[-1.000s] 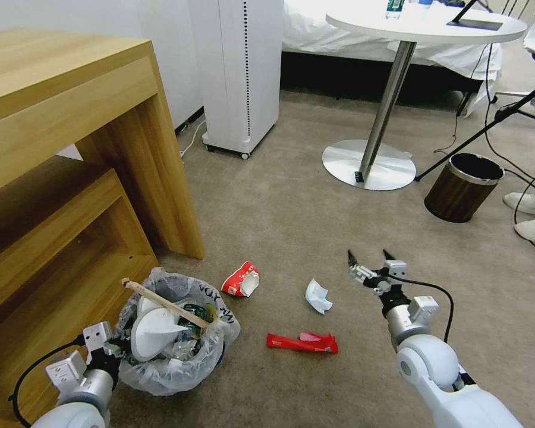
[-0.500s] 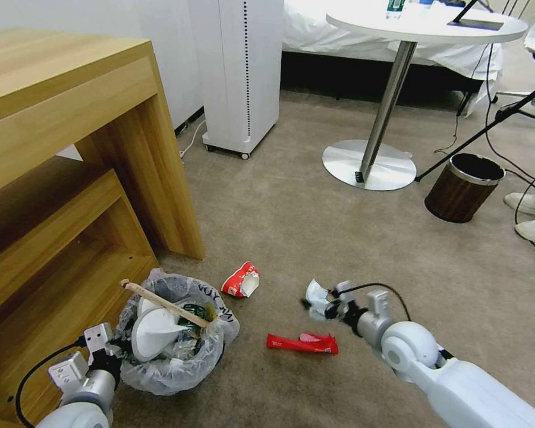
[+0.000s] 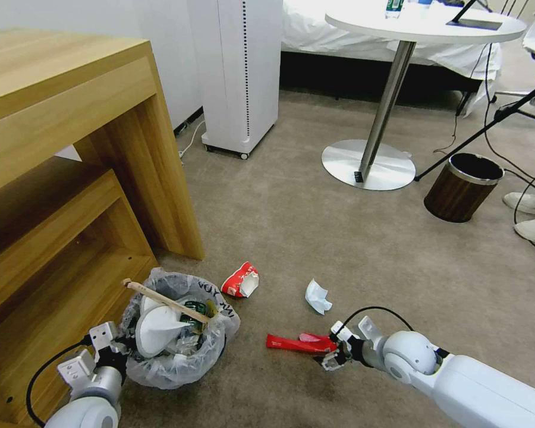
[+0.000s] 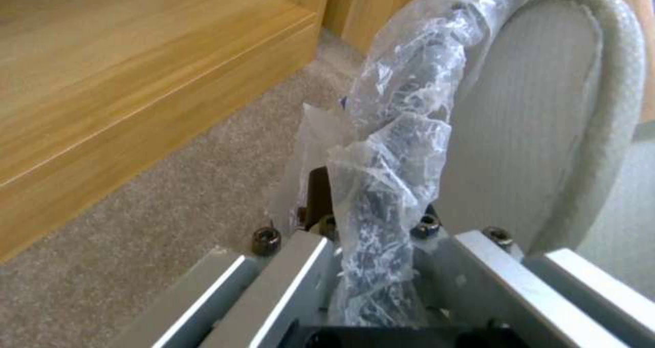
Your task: Pick up the trash bin and place the garbage on the floor into it.
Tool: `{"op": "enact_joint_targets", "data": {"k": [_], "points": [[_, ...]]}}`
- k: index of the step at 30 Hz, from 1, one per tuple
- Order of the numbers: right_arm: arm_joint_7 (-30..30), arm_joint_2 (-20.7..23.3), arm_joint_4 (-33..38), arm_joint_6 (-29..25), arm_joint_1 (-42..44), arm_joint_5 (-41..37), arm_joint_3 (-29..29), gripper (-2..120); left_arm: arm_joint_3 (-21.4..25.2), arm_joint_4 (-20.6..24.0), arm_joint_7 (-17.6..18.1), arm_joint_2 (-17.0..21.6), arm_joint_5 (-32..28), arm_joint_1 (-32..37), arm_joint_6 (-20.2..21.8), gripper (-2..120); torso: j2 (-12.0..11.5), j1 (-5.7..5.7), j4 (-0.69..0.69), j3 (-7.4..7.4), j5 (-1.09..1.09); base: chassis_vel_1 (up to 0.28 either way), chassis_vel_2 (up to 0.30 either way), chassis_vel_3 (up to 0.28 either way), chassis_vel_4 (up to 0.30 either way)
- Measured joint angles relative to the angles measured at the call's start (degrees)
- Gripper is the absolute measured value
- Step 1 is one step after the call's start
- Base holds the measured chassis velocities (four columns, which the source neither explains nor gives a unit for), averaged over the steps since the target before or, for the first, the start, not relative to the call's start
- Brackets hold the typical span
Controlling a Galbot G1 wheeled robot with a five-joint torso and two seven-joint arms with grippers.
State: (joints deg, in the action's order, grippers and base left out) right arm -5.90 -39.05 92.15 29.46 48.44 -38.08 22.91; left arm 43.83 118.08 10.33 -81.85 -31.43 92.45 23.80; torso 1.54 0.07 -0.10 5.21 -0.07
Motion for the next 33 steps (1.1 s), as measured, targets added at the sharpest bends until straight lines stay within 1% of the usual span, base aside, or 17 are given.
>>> {"op": "enact_joint_targets", "data": {"k": [3, 5, 6, 9, 13, 14, 16, 18, 20, 21, 23, 29, 31, 33], "points": [[-0.5, -0.7, -2.4, -1.2, -0.1, 2.2, 0.1, 100, -0.3, -0.3, 0.0, 0.0, 0.0, -0.3, -0.1, 0, 0.0, 0.0, -0.01, 0.0, 0.0, 0.0, 0.0, 0.0, 0.0], [-1.0, -1.7, -4.8, -3.1, -0.2, 4.1, 0.3, 99, -0.6, -0.4, 0.0, 0.3, -0.1, -0.6, -0.2, 0, 0.0, 0.0, 0.0, 0.0, 0.01, 0.0, 0.0, 0.0, 0.0], [-1.0, -1.7, -4.8, -3.1, -0.2, 4.1, 0.3, 99, -0.6, -0.4, 0.0, 0.3, -0.1, -0.6, -0.2, 0, 0.0, 0.0, 0.0, 0.0, 0.01, 0.0, 0.0, 0.0, 0.0], [-1.0, -3.1, -6.6, -4.3, -0.4, 5.3, 0.7, 93, -0.8, -0.5, -0.1, 0.6, -0.3, -0.8, -0.2, 0, 0.0, 0.0, -0.01, 0.0, 0.0, 0.0, 0.0, 0.0, 0.0], [-0.7, -3.8, -7.2, -4.6, -0.6, 5.5, 0.7, 89, -0.8, -0.7, -0.1, 0.7, -0.4, -0.9, -0.4, 0, 0.0, 0.0, 0.0, 0.0, 0.0, 0.0, 0.0, 0.0, 0.0], [-0.2, -4.2, -7.6, -5.0, -0.7, 5.8, 0.7, 86, -0.8, -0.8, -0.1, 0.8, -0.5, -0.9, -0.5, 0, 0.0, 0.0, 0.01, 0.0, -0.01, 0.0, 0.0, 0.0, 0.0], [-0.4, -4.7, -8.7, -5.8, -0.9, 6.3, 0.7, 84, -0.8, -0.8, -0.2, 0.8, -0.6, -1.0, -0.6, 0, 0.0, 0.0, 0.0, 0.0, -0.01, 0.0, 0.0, 0.0, 0.0], [-0.2, -4.9, -9.1, -6.1, -1.0, 6.4, 0.7, 84, -0.8, -0.8, -0.2, 0.8, -0.6, -1.0, -0.6, 0, 0.0, 0.0, 0.0, 0.0, 0.0, 0.0, 0.0, 0.0, 0.0], [0.0, -5.5, -10.0, -6.6, -1.2, 6.5, 0.8, 88, -0.9, -0.8, -0.2, 0.9, -0.7, -1.0, -0.6, 0, 0.0, 0.0, 0.0, 0.0, -0.01, 0.0, 0.0, 0.0, 0.0], [0.0, -5.5, -10.0, -6.6, -1.2, 6.5, 0.8, 88, -0.9, -0.8, -0.2, 0.9, -0.7, -1.0, -0.6, 0, 0.0, 0.0, 0.0, 0.0, -0.01, 0.0, 0.0, 0.0, 0.0], [0.4, -7.2, -12.0, -8.0, -1.7, 7.0, 1.2, 89, -0.9, -0.7, -0.2, 0.9, -0.8, -1.1, -0.6, 0, 0.0, 0.0, 0.0, 0.0, 0.0, 0.0, 0.0, 0.0, 0.0], [0.9, -8.7, -13.6, -9.3, -2.3, 7.4, 2.2, 82, -1.0, -0.6, -0.2, 0.6, -0.8, -1.1, -0.7, 0, 0.0, 0.0, 0.0, 0.0, -0.01, 0.0, 0.0, 0.0, 0.0], [0.9, -8.8, -13.7, -9.4, -2.4, 7.5, 2.3, 82, -1.0, -0.6, -0.2, 0.6, -0.8, -1.1, -0.7, 0, 0.0, 0.0, 0.0, 0.0, -0.01, 0.0, 0.0, 0.0, 0.0], [1.7, -9.5, -14.4, -10.1, -2.4, 7.7, 2.9, 78, -1.0, -0.6, -0.2, 0.4, -0.7, -1.1, -0.9, 0, 0.0, 0.0, 0.0, 0.0, 0.0, 0.0, 0.0, 0.0, 0.0]]}}
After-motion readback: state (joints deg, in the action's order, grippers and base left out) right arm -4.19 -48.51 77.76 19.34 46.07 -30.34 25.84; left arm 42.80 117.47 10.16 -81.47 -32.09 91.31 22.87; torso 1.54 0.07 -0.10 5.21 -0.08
